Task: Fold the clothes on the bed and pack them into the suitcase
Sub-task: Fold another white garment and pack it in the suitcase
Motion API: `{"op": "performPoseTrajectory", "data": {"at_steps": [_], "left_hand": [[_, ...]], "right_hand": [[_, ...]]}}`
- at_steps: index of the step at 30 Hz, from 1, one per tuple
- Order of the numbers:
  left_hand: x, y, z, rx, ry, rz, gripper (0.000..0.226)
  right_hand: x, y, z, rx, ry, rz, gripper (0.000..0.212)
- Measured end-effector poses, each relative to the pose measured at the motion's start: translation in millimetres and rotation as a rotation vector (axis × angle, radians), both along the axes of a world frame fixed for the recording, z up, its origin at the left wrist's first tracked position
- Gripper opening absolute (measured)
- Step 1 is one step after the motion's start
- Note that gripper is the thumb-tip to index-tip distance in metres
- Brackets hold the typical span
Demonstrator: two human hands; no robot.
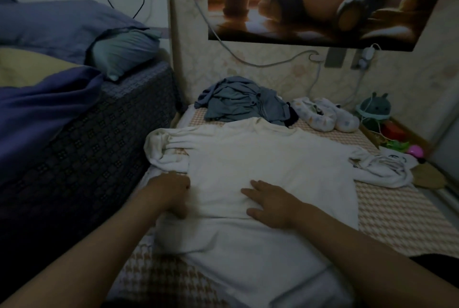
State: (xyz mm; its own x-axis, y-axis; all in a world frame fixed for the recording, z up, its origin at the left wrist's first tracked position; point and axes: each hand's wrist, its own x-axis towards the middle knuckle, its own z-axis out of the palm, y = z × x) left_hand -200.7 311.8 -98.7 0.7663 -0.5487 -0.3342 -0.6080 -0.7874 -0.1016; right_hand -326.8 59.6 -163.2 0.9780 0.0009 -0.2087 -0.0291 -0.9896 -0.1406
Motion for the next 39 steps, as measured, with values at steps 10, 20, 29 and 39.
{"op": "performPoseTrajectory", "data": {"at_steps": [10, 20, 29, 39], "left_hand": [[-87, -97, -13, -0.262, 0.248, -0.515, 0.064], [-108, -146, -30, -0.051, 0.194, -0.600, 0.050], [-87, -151, -16, -0.253, 0.197, -0.595, 0.012], [-80, -159, 5, -0.478, 0.243, -0.388, 0.100]], "right_hand": [[-82, -62, 22, -0.003, -0.185, -0.063, 0.012], [-132, -97, 34, -0.054, 0.220, 0.011, 0.100], [-122, -109, 53, 0.123, 0.118, -0.085, 0.017], [-77, -152, 51, 0.409, -0.689, -0.774, 0.009]]}}
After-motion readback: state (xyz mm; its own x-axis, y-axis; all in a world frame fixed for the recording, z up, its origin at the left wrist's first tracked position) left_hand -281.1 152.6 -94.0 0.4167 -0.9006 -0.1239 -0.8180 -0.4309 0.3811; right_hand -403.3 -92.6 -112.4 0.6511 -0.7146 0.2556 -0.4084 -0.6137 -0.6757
